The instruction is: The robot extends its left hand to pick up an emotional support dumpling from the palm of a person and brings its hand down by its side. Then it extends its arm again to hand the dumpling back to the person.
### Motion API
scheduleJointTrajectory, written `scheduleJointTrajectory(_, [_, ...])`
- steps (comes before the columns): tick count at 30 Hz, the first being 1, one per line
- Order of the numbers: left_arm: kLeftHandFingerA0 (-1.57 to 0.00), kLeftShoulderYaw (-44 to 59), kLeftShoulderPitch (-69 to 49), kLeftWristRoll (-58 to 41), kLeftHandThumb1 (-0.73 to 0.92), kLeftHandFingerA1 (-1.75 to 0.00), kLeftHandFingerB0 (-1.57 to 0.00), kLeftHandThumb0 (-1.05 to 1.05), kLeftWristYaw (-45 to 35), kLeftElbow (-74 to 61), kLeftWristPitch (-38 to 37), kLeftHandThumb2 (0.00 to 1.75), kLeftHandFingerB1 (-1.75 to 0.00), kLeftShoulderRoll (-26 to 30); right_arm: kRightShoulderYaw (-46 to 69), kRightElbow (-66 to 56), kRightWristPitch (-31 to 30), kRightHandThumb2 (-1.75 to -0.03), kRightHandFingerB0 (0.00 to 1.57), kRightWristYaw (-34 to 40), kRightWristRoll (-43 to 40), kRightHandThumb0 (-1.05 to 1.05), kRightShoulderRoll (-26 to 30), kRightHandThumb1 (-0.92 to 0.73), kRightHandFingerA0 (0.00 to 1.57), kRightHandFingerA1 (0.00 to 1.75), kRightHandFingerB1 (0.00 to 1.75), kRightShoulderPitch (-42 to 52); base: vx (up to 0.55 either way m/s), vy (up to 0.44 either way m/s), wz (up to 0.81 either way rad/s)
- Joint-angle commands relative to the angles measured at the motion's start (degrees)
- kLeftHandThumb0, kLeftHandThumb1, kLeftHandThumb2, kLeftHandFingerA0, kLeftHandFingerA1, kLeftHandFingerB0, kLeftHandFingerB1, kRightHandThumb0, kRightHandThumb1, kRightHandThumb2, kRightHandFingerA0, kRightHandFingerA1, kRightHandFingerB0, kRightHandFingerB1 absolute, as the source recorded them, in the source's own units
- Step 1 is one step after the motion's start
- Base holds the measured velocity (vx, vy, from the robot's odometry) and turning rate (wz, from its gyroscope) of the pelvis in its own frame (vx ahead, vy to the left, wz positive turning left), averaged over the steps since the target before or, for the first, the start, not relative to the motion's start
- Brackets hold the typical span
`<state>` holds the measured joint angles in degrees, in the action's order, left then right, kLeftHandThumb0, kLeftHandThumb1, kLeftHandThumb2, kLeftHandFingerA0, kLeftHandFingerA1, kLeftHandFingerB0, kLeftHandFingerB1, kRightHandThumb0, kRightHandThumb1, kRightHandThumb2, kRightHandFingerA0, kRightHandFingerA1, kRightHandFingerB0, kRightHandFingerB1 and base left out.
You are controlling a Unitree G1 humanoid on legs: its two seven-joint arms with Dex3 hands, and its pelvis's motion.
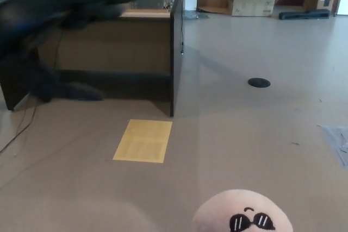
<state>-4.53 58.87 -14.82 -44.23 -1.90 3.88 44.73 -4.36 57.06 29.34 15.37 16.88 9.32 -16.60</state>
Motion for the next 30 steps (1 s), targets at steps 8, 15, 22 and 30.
scheduleJointTrajectory(8, [0.0, -21.44, 22.6, 1.66, 0.35, 0.0, 0.0, -0.64, -20.77, -3.72, 13.57, 0.82, 0.0, -8.22, 0.41, 1.09, 1.64, -0.57, 0.64, 0.29, -0.07, -0.28, 2.29, -0.57, 0.84, 0.62, 0.43, -2.93, 0.0, 0.0, 0.0])
scheduleJointTrajectory(15, [0.0, -27.66, 27.2, 5.64, 0.32, -0.09, 0.0, -0.74, -23.17, -5.05, 15.38, 0.57, 0.0, -10.8, 0.62, 1.22, 2.12, -0.57, 0.66, 0.15, -0.37, -0.25, 2.05, -0.56, 0.85, 0.6, 0.44, -3.48, 0.0, 0.0, 0.0])
scheduleJointTrajectory(22, [0.0, -30.08, 25.64, 9.8, 0.32, -0.16, 0.0, -0.26, -22.87, -10.73, 15.47, 0.59, -0.01, -11.15, 0.21, 1.51, 1.68, -0.57, 0.68, 0.29, 0.18, -0.27, 2.17, -0.56, 0.81, 0.61, 0.45, -3.65, 0.0, 0.0, 0.0])
scheduleJointTrajectory(30, [0.0, -31.84, 23.39, 10.96, 0.21, -0.22, 0.0, -0.37, -24.52, -13.56, 18.74, 0.59, -0.1, -13.28, -0.2, 1.96, -0.9, -0.57, 0.7, 0.02, 0.67, -0.29, 2.21, -0.57, 0.77, 0.57, 0.53, -4.91, 0.0, 0.0, 0.0])
